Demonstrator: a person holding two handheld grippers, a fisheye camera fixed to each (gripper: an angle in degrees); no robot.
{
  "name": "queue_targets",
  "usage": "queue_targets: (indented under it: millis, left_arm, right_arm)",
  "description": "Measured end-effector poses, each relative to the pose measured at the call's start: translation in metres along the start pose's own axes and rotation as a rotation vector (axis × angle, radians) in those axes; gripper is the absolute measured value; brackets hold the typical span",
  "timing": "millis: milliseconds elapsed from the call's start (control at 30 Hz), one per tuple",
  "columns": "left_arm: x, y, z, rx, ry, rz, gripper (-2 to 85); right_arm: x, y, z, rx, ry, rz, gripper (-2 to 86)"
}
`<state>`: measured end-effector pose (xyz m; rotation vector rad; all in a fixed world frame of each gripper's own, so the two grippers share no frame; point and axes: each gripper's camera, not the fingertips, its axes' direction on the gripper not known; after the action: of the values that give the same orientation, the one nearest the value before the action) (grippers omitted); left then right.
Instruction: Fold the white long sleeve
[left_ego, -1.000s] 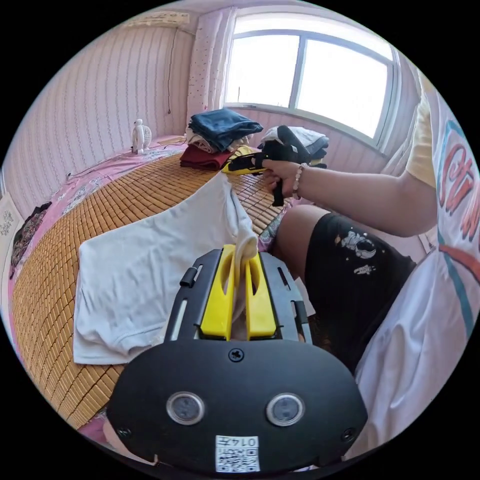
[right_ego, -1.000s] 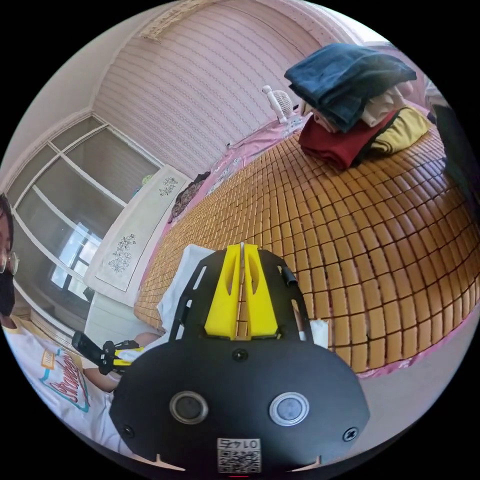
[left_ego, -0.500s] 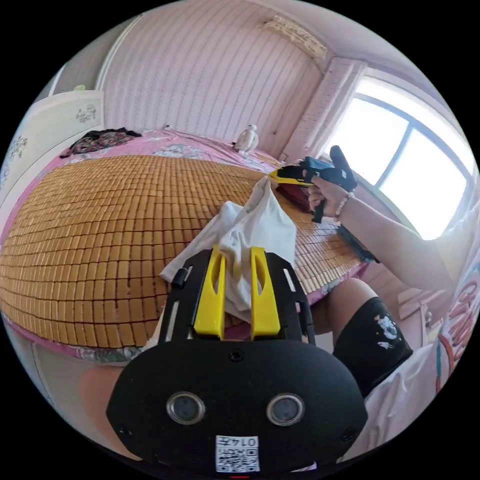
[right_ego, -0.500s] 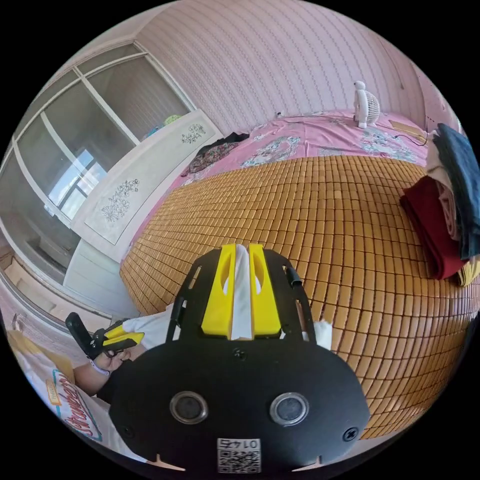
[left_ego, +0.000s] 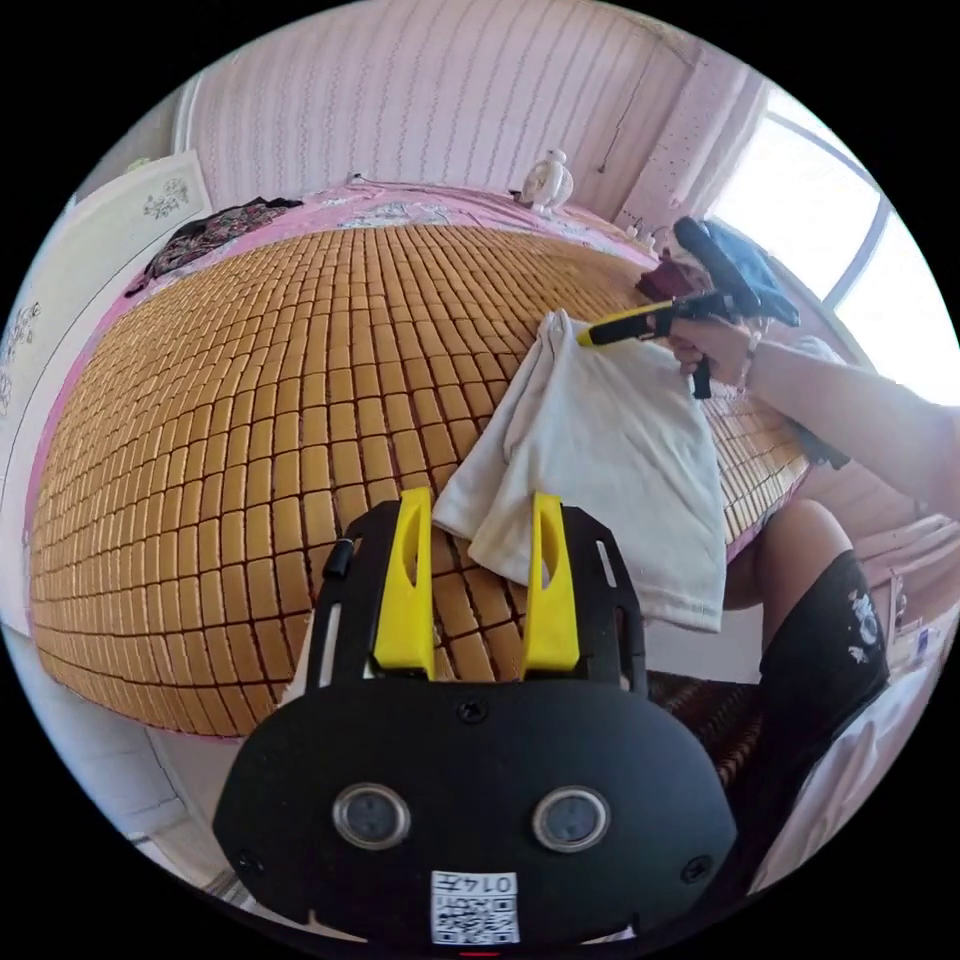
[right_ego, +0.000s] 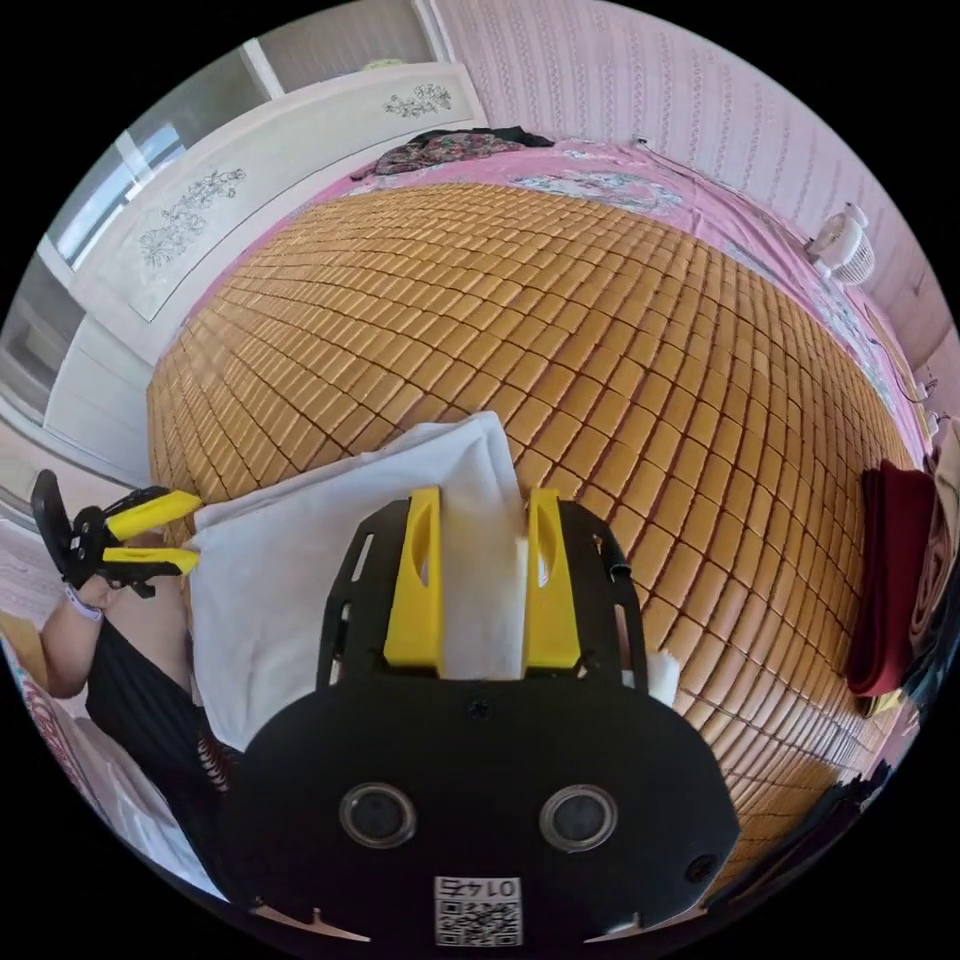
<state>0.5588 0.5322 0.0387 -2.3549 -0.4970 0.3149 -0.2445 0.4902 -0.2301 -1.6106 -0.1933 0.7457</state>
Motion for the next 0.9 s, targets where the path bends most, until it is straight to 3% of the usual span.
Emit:
queue_targets:
  millis: [67,200,333,500,900]
  left_arm:
    - [0.003,-0.003,0.015,-0.118,-0.065,0.092,11.5]
    - [-0.001,0.005,0.009,-0.096,-0.076,0.088,10.8]
    - [-0.01,0.015,-0.004,-0.073,-0.076,0.092,4.1]
    - [-0.011,0.031,-0.021,-0.082,-0.129,0.133,1.7]
    - [-0.004,0.117,-0.214,0.202,-0.167,0.098,0.6]
  right_arm:
    - [-0.008,-0.009,-0.004,0.018,-0.064,-0.057,8.3]
    - [-0.022,-0.019,-0.015,0.02,-0.045,-0.104,4.8]
    - [-0.041,-0.023,-0.035,0.016,0.041,-0.192,3.1]
    - [-0.056,-0.007,-0.087,0.148,0.059,-0.212,2.5]
    - [-0.123,0.045,-0.247,0.421,0.036,-0.218,2.1]
